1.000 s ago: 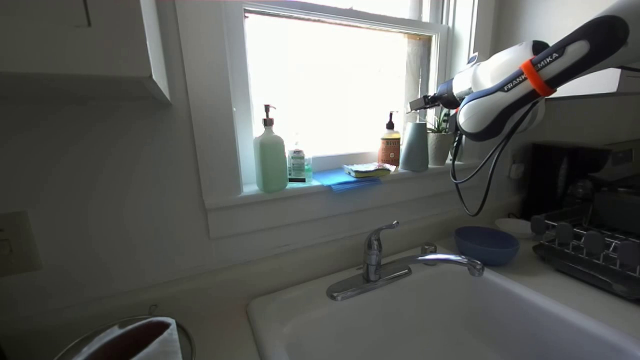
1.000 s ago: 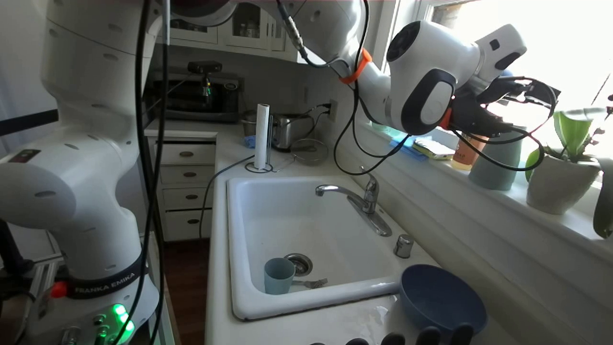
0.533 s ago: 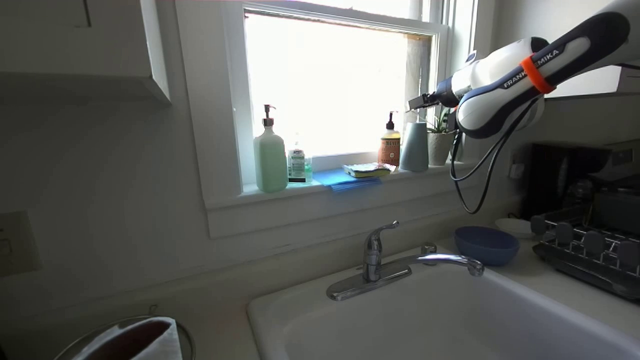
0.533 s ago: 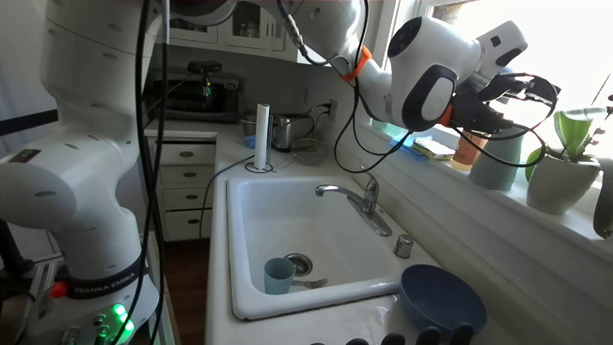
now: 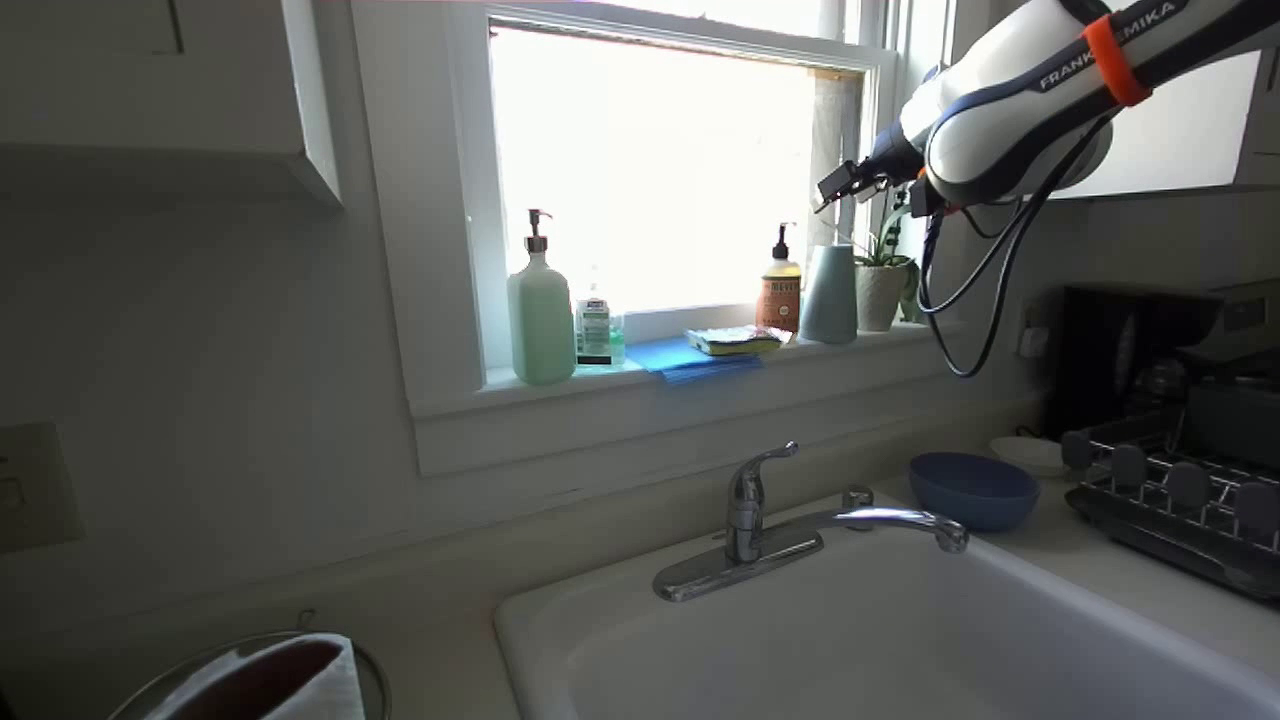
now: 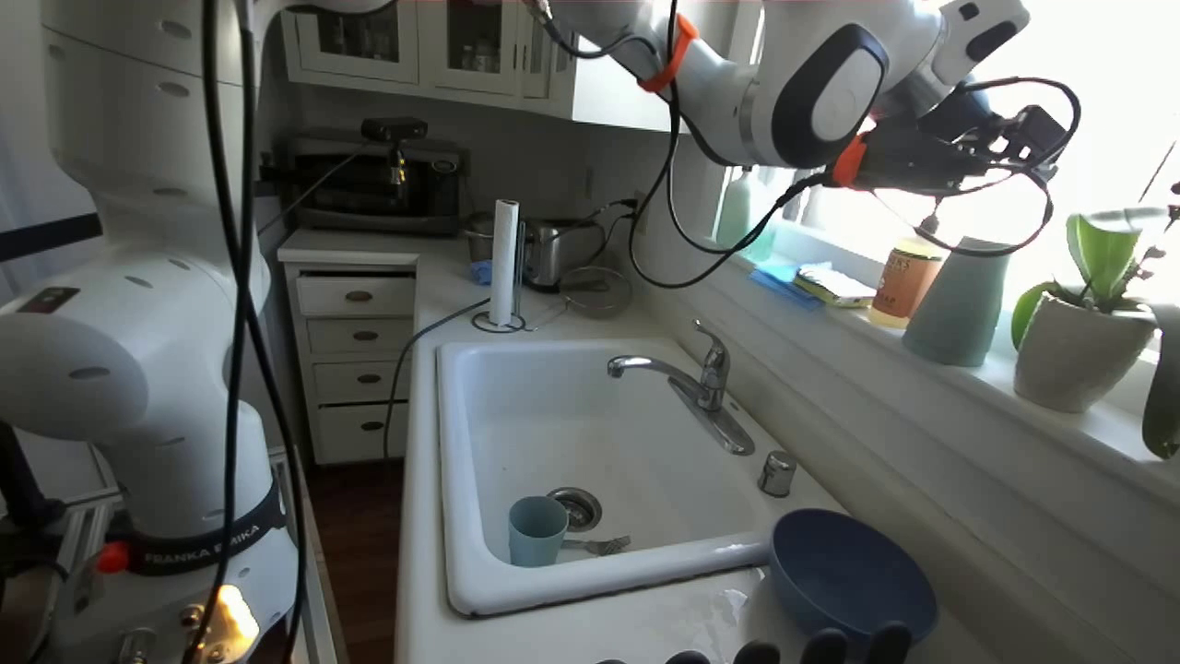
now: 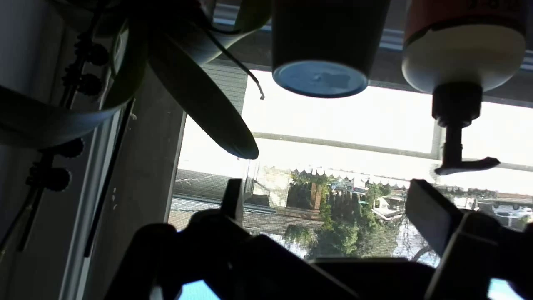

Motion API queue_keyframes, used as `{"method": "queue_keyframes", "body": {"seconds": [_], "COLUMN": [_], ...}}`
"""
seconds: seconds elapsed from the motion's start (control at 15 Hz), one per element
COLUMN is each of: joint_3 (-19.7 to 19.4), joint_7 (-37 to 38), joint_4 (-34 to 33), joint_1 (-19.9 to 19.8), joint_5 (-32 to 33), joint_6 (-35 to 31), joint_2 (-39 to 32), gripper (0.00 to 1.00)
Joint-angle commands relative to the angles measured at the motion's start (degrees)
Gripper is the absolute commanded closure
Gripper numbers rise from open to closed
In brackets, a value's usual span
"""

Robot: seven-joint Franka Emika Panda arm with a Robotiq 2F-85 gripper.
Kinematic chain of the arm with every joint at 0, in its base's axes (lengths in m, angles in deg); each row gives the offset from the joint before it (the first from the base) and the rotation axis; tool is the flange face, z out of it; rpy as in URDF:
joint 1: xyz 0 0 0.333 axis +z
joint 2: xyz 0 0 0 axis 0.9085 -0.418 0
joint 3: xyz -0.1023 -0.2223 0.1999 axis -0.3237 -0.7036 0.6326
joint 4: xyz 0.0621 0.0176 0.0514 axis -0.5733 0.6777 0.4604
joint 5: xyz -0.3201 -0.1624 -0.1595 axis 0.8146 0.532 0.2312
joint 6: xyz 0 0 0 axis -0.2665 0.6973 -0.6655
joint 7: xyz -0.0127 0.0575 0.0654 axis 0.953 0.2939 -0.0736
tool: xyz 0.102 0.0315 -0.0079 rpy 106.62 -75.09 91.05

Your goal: Put the grey cup on the window edge

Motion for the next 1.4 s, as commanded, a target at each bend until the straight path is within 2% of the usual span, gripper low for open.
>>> {"method": "queue_keyframes", "body": {"seconds": [0.0,0.13,0.4,0.47,0.53,0.6,0.67,0.8,0.93,1.13,1.27,1.33], "joint_3": [-4.2,-6.38,-6.51,-6.04,-8.64,-5.8,-8.27,-8.42,-8.69,-9.11,-8.09,-8.04], "joint_7": [2.81,6.81,12.6,13.15,12.37,12.59,11.94,11.71,12.3,13.79,14.49,12.64], "joint_4": [-1.9,-3.86,-8.28,-9.32,-10.92,-11.81,-13.39,-15.6,-17.21,-18.8,-18.17,-17.19], "joint_1": [2.64,4.12,5.24,5.41,8.48,6.4,9.33,10.27,11.16,11.88,11.01,10.73], "joint_5": [4.03,8.06,14.2,14.57,13.46,13.4,12.3,11.81,12.22,13.36,13.99,12.33], "joint_6": [10.9,16.25,32.06,36.53,41.09,45.04,49.06,54.91,58.84,60.89,59.15,58.85], "joint_2": [3.56,4.55,6.36,6.67,6.59,6.83,6.69,6.51,6.43,6.25,6.73,6.84], "gripper": [0.0,0.0,0.0,0.0,0.0,0.0,0.0,0.0,0.0,0.0,0.0,0.0]}}
